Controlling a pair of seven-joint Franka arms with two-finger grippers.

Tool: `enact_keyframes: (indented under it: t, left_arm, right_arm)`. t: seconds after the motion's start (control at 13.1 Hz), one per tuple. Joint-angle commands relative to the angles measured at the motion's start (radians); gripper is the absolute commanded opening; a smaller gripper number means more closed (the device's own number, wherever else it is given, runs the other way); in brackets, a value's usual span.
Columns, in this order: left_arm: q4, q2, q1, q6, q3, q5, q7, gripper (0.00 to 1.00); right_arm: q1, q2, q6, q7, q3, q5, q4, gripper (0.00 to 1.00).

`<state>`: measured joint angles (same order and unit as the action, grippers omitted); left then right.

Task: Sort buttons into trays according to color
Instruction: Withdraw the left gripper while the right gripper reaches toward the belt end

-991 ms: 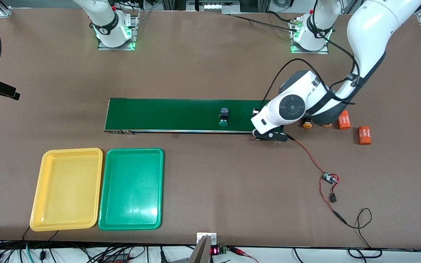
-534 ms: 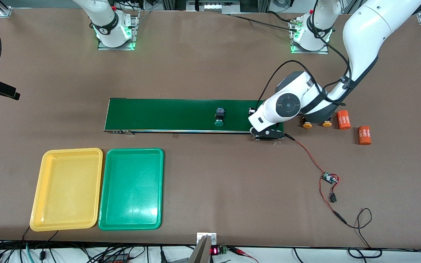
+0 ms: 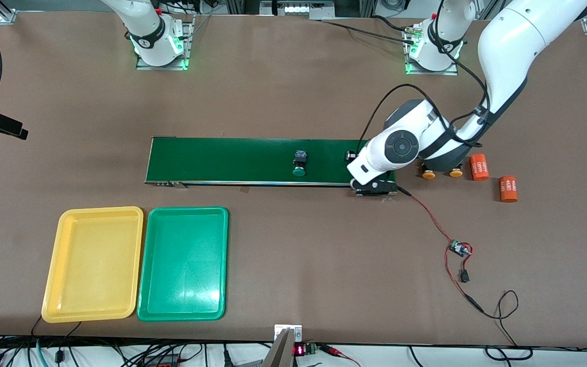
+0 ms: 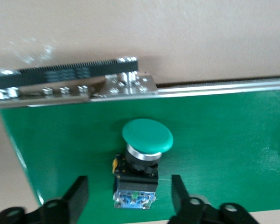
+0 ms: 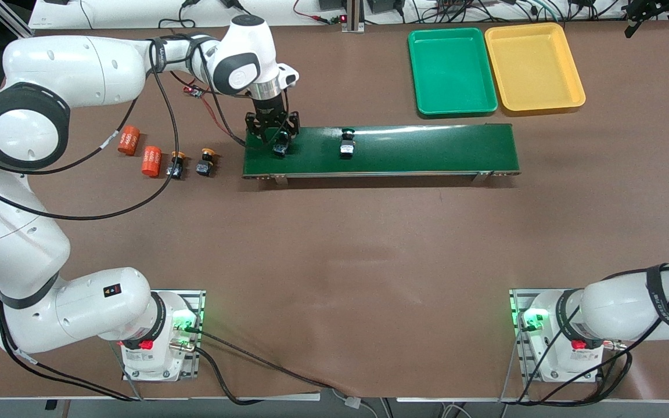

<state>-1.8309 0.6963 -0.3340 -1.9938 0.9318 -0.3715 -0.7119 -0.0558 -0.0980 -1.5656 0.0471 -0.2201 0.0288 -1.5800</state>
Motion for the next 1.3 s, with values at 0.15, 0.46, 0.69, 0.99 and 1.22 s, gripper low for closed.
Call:
enact_keyframes:
  t: [0.15, 0.46, 0.69, 0.99, 1.22]
  left_arm:
    - [0.263, -0.026, -0.02, 0.278, -0.016, -0.007, -0.003, 1.0]
    - [0.289, -0.028, -0.062, 0.309, -0.145, -0.105, 0.108, 1.0]
    - [0.28, -0.014, -0.181, 0.302, -0.175, -0.129, 0.335, 1.0]
    - [0.257, -0.014, -0.353, 0.297, -0.177, -0.203, 0.579, 1.0]
    - [0.208, 0.021, -0.449, 0.186, -0.183, -0.271, 0.684, 1.0]
  right_arm:
    - [0.008, 0.009, -0.005, -0.004, 0.005, -0.003, -0.008, 1.0]
    - [0.013, 0.008, -0.007, -0.004, 0.005, -0.003, -0.008, 1.0]
    - [0.022, 0.008, -0.01, -0.004, 0.005, -0.004, -0.006, 1.0]
    - [0.045, -0.005, -0.037, -0.006, 0.004, -0.056, 0.001, 1.0]
    - [0.05, -0.041, -0.037, -0.004, 0.005, -0.075, 0.003, 1.0]
